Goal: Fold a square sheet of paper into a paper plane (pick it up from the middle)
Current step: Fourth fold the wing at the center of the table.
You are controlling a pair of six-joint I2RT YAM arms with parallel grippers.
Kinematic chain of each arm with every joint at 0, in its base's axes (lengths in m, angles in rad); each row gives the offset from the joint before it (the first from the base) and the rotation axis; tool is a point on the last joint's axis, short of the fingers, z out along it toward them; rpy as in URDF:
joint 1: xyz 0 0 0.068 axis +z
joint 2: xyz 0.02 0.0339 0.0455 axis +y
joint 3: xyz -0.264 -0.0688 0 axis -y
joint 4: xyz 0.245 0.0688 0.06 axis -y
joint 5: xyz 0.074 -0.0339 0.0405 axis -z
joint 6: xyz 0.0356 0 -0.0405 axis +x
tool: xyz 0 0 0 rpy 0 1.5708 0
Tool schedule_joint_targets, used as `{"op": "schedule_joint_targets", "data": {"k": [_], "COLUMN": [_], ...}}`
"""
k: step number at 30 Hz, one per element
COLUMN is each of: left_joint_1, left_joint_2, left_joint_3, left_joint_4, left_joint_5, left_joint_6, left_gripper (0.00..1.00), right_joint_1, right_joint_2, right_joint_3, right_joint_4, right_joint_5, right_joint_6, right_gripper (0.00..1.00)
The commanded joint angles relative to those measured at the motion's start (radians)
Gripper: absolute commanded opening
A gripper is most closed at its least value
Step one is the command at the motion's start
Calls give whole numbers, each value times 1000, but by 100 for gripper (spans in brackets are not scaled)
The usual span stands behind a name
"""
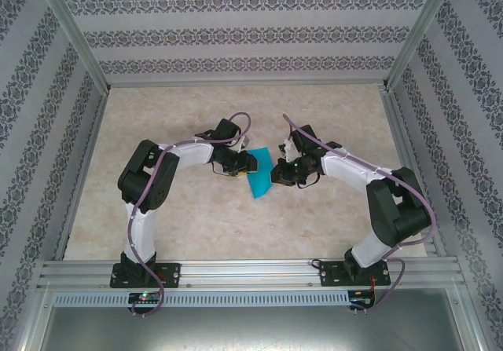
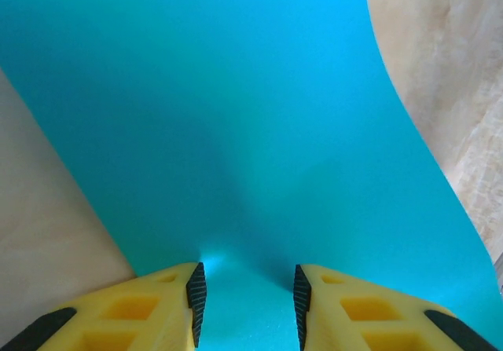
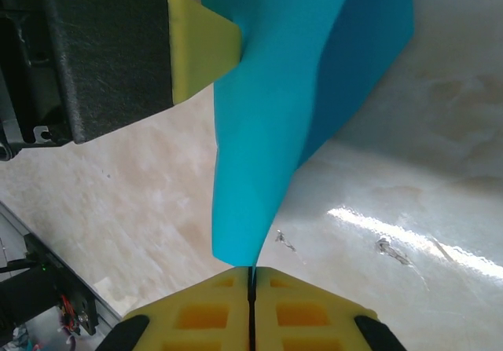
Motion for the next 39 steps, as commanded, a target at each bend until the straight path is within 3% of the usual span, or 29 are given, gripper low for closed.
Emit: {"op": "schedule_joint_targets", "data": {"k": [1,12,20,39], "left_joint_1": [-12,-12,-20,-63], "left_joint_2": [28,34,26,114], "left_joint_3": [14,23,75,177], "left_joint_4": [-36,-59,-118,-205], "left_joint_5": [12,14,22,42], "left_joint_6": [35,56,91,145], "left_gripper": [39,38,34,24], "right_joint_1": [6,1,-45,-92], "right_joint_2": [31,64,31,20], "right_joint_3": [6,-11,-86,-117], "right_joint_4": [26,14,153,199], "right_joint_5": [-34,-21,-137,-189], "right_joint_6": [16,23,119,138], "right_gripper": [7,7,7,7]}}
